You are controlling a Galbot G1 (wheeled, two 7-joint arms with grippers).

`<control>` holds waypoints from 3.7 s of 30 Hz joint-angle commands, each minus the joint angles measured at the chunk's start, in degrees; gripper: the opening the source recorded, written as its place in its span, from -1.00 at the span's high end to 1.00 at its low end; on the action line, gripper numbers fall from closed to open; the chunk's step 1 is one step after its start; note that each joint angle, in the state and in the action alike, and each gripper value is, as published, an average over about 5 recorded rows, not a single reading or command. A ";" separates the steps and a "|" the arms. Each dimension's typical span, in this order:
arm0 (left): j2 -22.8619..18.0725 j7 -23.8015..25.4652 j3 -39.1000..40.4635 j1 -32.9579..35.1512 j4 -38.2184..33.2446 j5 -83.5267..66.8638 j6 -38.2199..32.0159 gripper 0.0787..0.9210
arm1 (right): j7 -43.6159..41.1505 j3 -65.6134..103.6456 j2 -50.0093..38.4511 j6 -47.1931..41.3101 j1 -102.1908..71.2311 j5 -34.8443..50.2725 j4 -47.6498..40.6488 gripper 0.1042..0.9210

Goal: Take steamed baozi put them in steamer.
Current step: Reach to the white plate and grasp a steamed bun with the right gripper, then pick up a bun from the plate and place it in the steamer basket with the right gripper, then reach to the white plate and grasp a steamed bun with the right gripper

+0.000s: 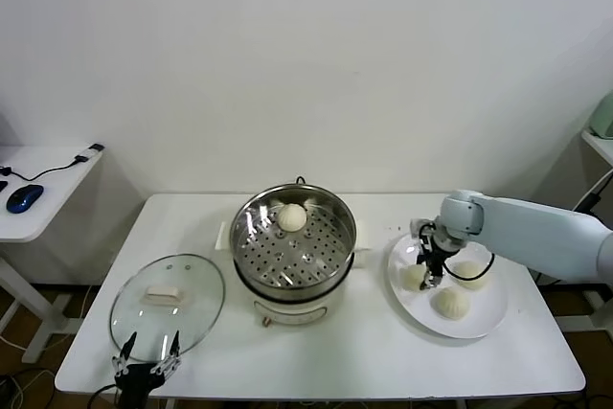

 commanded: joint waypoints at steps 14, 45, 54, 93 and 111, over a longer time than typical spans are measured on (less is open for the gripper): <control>0.89 -0.08 -0.02 0.44 -1.46 -0.29 0.04 -0.77 | 0.91 -7.56 14.49 -6.03 40.70 36.59 12.13 -0.30; 0.56 -0.40 -1.07 0.71 -2.48 -0.58 -0.41 -0.77 | 12.71 -4.84 41.08 -11.28 11.89 30.86 -4.24 -0.30; 0.71 -0.40 -0.73 0.31 -2.17 -0.48 -0.40 -0.77 | 12.52 -4.58 41.14 -10.88 11.13 29.21 -5.39 -0.30; 0.53 -0.50 -0.84 -0.41 -3.11 -0.18 -0.08 -0.77 | -6.72 -10.05 -19.61 5.83 11.75 -6.35 15.08 -0.76; -0.45 -0.53 -0.85 0.74 -2.88 0.59 -0.33 -0.77 | -3.95 4.41 -14.15 3.07 -6.76 -9.84 8.13 -0.76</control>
